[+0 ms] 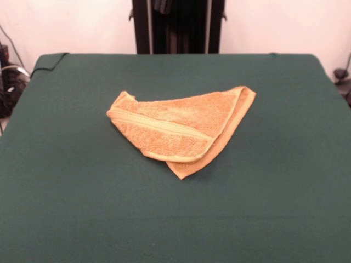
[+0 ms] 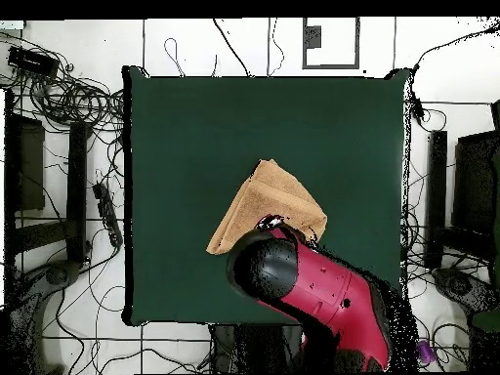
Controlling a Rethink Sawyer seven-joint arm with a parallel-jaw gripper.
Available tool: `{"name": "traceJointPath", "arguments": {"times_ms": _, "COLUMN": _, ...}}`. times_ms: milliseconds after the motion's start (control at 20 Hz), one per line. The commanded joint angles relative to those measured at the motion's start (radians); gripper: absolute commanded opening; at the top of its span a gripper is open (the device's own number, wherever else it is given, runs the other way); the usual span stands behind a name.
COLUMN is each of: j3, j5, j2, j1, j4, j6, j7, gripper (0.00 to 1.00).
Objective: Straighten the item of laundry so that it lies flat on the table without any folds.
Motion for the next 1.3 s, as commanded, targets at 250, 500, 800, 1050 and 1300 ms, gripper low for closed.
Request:
{"name": "traceJointPath", "arguments": {"times_ms": 250, "j3": 0.159, "j5": 0.016, "j2": 0.076, "j1": -0.031, "j4": 0.103, "j6": -0.109, "j7": 0.139, "gripper": 0.0}}
{"name": "traceJointPath", "arguments": {"times_ms": 500, "j3": 0.197, "j5": -0.009, "j2": 0.151, "j1": -0.086, "j4": -0.032, "j6": -0.035, "j7": 0.068, "gripper": 0.0}}
{"name": "traceJointPath", "arguments": {"times_ms": 800, "j3": 0.231, "j5": -0.032, "j2": 0.198, "j1": -0.14, "j4": -0.14, "j6": 0.045, "j7": 0.016, "gripper": 0.0}}
{"name": "traceJointPath", "arguments": {"times_ms": 1050, "j3": 0.252, "j5": -0.042, "j2": 0.22, "j1": -0.165, "j4": -0.163, "j6": 0.041, "j7": 0.003, "gripper": 0.0}}
{"name": "traceJointPath", "arguments": {"times_ms": 1300, "j3": 0.243, "j5": -0.049, "j2": 0.273, "j1": -0.17, "j4": -0.217, "j6": 0.027, "j7": 0.031, "gripper": 0.0}}
